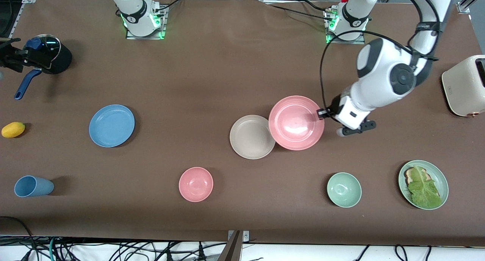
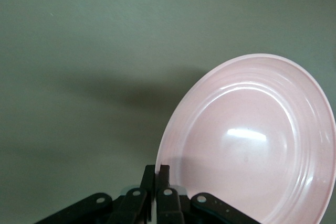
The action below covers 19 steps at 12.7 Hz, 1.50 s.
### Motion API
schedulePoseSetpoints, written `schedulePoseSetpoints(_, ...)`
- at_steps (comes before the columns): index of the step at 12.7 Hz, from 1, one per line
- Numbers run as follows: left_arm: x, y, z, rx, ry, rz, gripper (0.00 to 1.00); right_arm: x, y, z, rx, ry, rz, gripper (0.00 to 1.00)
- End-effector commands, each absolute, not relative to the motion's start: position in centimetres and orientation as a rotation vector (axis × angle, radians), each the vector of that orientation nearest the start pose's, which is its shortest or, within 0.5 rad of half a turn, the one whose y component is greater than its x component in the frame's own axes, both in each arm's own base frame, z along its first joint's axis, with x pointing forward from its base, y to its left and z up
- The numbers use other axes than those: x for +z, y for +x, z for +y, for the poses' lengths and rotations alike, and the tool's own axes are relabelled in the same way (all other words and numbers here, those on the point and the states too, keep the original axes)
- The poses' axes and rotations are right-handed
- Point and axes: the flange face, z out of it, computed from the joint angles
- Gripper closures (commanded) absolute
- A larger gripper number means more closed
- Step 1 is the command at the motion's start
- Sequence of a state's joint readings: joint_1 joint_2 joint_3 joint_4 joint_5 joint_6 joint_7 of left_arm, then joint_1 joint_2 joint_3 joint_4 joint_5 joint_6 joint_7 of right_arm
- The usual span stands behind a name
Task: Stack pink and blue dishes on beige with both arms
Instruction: 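Carry the pink plate with the left gripper onto the beige plate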
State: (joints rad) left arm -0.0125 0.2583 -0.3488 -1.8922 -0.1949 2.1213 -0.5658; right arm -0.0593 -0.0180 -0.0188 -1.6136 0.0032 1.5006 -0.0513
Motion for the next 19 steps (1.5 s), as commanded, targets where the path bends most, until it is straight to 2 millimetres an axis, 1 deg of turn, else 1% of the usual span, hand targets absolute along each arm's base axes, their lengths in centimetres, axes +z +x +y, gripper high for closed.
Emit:
schedulePoseSetpoints(1, 37.1, 56.7, -26.5, 0.16, -3.28, -0.614, 1.0, 61.4, 53.9, -4.1, 0.155, -3.124, 0.055, 0.0)
schedulePoseSetpoints(3, 35.5, 55.6, -30.3, 0.11, -3.244, -0.677, 1.0, 61.5, 53.9, -4.1, 0.152, -3.124, 0.055, 0.0)
schedulePoseSetpoints(5, 33.9, 54.7, -32.7, 0.066, -3.205, -0.716, 1.0, 61.5, 53.9, -4.1, 0.152, -3.124, 0.055, 0.0)
schedulePoseSetpoints(6, 33.5, 54.1, -34.0, 0.06, -3.201, -0.741, 1.0, 61.5, 53.9, -4.1, 0.152, -3.124, 0.055, 0.0)
schedulePoseSetpoints(8, 31.9, 52.8, -36.4, 0.051, -3.181, -0.771, 1.0, 61.5, 53.9, -4.1, 0.152, -3.124, 0.055, 0.0)
schedulePoseSetpoints(10, 30.8, 52.7, -37.0, -0.034, -3.144, -0.774, 1.0, 61.4, 53.9, -4.1, 0.155, -3.124, 0.055, 0.0)
schedulePoseSetpoints(11, 30.3, 52.1, -37.8, -0.052, -3.133, -0.756, 1.0, 61.4, 53.9, -4.1, 0.155, -3.124, 0.055, 0.0)
schedulePoseSetpoints(14, 28.6, 52.3, -38.0, -0.048, -3.145, -0.775, 1.0, 61.4, 53.9, -4.1, 0.155, -3.124, 0.055, 0.0)
schedulePoseSetpoints(15, 28.0, 52.0, -38.6, -0.044, -3.145, -0.782, 1.0, 61.4, 53.9, -4.1, 0.155, -3.124, 0.055, 0.0)
schedulePoseSetpoints(19, 25.9, 52.1, -38.6, -0.06, -3.143, -0.763, 1.0, 61.5, 53.9, -4.1, 0.152, -3.124, 0.052, 0.0)
